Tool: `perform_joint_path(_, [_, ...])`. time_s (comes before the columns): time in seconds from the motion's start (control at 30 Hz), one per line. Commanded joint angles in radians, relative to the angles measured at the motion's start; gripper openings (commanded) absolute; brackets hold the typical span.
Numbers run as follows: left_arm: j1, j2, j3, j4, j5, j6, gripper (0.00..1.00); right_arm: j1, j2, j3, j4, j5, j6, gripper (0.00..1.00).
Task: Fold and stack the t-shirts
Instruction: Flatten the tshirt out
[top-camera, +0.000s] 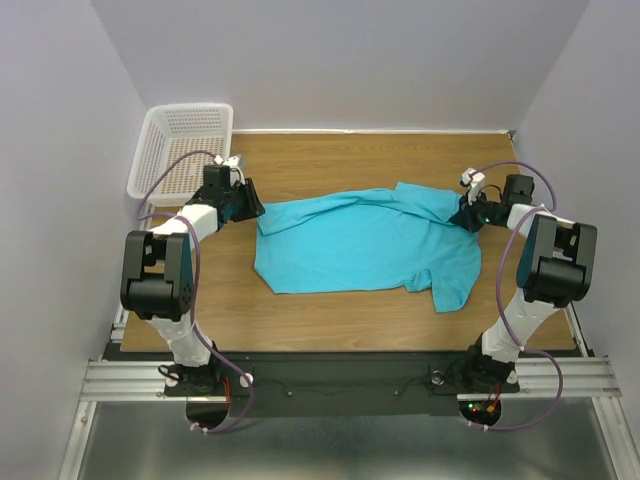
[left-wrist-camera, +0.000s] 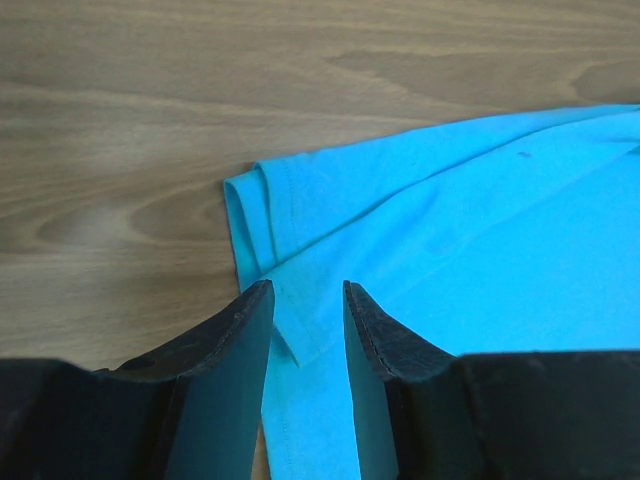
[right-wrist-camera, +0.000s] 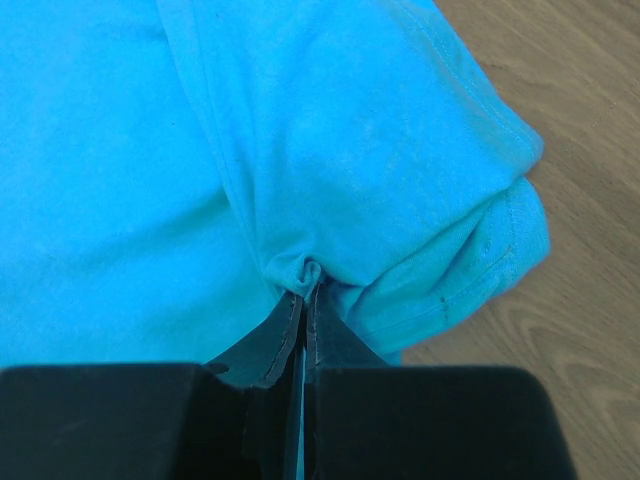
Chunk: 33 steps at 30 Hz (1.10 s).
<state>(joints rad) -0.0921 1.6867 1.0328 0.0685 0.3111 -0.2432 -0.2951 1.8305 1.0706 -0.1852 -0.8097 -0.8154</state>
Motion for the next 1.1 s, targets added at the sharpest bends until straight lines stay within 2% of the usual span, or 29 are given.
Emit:
perform_joint_path(0.0, [-0.001, 0.036, 0.041, -0.067, -0.024, 0.006, 0.45, -0.009, -0.03, 0.017, -0.008, -0.003, -0.01, 0.01])
perform_joint_path(0.37, [-0.001, 0.122, 0.095, -0.104, -0.05, -0.005, 0.44, -0.009, -0.022, 0.023, -0.011, -0.009, -0.005, 0.01])
perform_joint_path(0.53, [-0.001, 0.128, 0.092, -0.101, -0.027, 0.002, 0.38, -0.009, -0.02, 0.025, -0.011, -0.011, -0.002, 0.01])
perform_joint_path(0.8, [-0.001, 0.146, 0.098, -0.098, 0.003, 0.005, 0.36, -0.009, -0.02, 0.029, -0.013, -0.013, 0.002, 0.01])
perform_joint_path(1.07, [-0.001, 0.16, 0.118, -0.099, 0.025, 0.016, 0.16, -0.009, -0.023, 0.028, -0.013, -0.014, 0.001, 0.01])
